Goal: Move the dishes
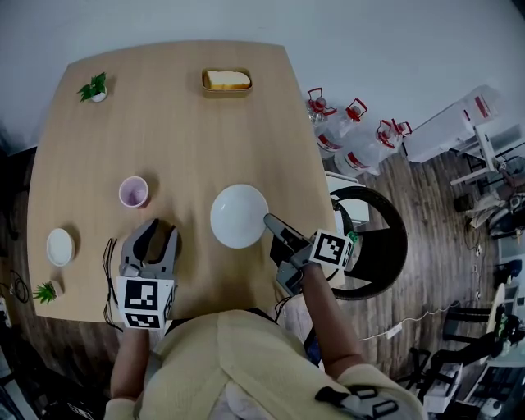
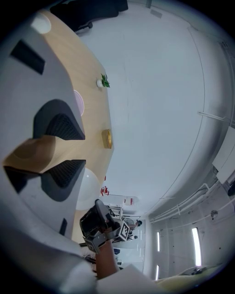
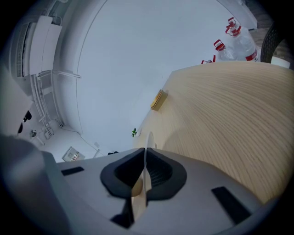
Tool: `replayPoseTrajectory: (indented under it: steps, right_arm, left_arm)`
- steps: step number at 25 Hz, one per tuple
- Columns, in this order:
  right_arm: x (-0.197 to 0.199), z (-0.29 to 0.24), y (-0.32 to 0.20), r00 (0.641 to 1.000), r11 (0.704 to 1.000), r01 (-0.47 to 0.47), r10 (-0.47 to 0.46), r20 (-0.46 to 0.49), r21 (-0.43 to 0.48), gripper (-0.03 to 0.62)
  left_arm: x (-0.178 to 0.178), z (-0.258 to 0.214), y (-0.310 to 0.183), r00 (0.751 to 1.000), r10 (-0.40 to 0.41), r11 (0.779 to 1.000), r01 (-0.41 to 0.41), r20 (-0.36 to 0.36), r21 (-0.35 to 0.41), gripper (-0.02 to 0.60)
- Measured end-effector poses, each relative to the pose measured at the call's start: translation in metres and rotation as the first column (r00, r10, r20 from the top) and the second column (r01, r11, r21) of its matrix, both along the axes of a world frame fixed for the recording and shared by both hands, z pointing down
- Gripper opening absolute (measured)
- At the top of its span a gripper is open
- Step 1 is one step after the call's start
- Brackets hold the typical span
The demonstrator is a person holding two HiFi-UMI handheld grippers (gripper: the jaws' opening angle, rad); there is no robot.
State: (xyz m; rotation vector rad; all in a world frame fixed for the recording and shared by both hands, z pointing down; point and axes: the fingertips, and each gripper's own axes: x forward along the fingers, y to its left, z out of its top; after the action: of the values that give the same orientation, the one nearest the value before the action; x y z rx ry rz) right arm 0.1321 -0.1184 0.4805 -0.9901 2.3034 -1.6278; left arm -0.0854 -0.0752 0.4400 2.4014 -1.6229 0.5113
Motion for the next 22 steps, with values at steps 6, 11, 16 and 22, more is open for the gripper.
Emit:
replayPoseTrajectory:
  steps: [6, 11, 16, 22]
  right_arm:
    - [0.010, 0.003, 0.015, 0.999, 1.000, -0.024, 0.024, 0.022, -0.001, 0.026]
    - [0.022, 0.012, 0.025, 0.998, 0.998, -0.053, 0.053, 0.028, -0.019, 0.026]
    - [0.034, 0.023, 0.034, 0.997, 0.996, -0.081, 0.081, -0.003, -0.037, 0.026]
    - [0.045, 0.038, 0.040, 0.991, 0.988, -0.131, 0.130, -0.028, -0.087, 0.025]
  left_arm:
    - [0.004, 0.001, 0.002, 1.000, 0.007, 1.000, -0.007, -0.005, 0.003, 0.141]
    - [0.006, 0.001, 0.003, 1.000, 0.019, 1.000, -0.019, -0.001, 0.005, 0.141]
    - [0.004, 0.004, 0.005, 1.000, 0.024, 1.000, -0.024, 0.003, -0.001, 0.141]
    - [0.002, 0.008, 0.008, 1.000, 0.017, 1.000, -0.017, 0.003, -0.012, 0.141]
